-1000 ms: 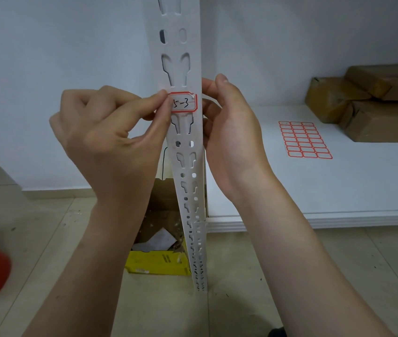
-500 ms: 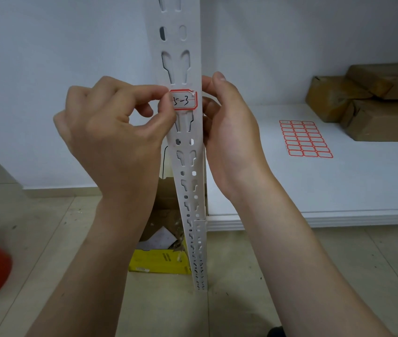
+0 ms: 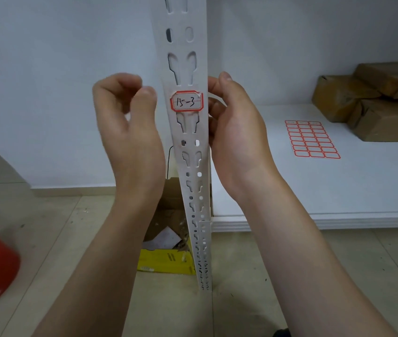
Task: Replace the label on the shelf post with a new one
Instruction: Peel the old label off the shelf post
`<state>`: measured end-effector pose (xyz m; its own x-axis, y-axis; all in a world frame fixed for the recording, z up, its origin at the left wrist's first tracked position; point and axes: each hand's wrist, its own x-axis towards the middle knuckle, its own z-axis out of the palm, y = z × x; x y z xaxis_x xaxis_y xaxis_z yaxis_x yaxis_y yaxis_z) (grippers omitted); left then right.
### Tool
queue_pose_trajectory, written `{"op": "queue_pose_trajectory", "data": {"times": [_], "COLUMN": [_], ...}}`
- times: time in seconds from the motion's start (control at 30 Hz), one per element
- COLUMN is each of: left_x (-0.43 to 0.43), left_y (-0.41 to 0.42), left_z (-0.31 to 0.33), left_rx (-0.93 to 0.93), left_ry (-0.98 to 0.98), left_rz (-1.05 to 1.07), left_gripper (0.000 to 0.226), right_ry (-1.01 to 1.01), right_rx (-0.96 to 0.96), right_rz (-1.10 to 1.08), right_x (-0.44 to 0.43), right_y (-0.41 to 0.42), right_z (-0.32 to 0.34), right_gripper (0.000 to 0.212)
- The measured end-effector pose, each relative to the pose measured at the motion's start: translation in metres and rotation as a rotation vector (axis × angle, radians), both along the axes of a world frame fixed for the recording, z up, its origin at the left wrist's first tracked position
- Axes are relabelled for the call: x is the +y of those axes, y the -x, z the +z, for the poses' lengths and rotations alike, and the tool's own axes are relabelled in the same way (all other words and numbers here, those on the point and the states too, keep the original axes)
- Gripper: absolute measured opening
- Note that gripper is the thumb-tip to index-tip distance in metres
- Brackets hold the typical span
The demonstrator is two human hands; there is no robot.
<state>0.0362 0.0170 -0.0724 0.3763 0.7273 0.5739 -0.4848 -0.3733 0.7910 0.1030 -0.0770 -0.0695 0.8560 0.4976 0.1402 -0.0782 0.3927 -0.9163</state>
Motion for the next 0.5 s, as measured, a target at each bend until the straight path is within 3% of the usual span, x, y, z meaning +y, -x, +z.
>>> {"op": "queue_pose_trajectory", "data": {"times": [0.07, 0.13, 0.3, 0.5], "left_x": [-0.004, -0.013, -0.022, -0.026], "left_y": [-0.001, -0.003, -0.007, -0.005], "left_z": [0.009, 0.012, 0.016, 0.021], "left_rx": [0.089, 0.175, 0.133, 0.113], "left_ry": [0.338, 0.414, 0.537, 0.538], "left_rz": [-0.330, -0.477, -0.497, -0.518], "left_gripper": [0.028, 0.037, 0.034, 0.027], "right_ry": [-0.021, -0.060, -0.071, -0.069], "right_rx": [0.016, 0.056, 0.079, 0.094], "right_rz": [0.014, 0.035, 0.020, 0.031], "right_x": [0.001, 0.002, 0.007, 0.012], "right_y": [0.001, 0.002, 0.001, -0.004], "right_z": [0.000, 0.001, -0.002, -0.003], "right_gripper": [0.041, 0.043, 0.050, 0.063]}}
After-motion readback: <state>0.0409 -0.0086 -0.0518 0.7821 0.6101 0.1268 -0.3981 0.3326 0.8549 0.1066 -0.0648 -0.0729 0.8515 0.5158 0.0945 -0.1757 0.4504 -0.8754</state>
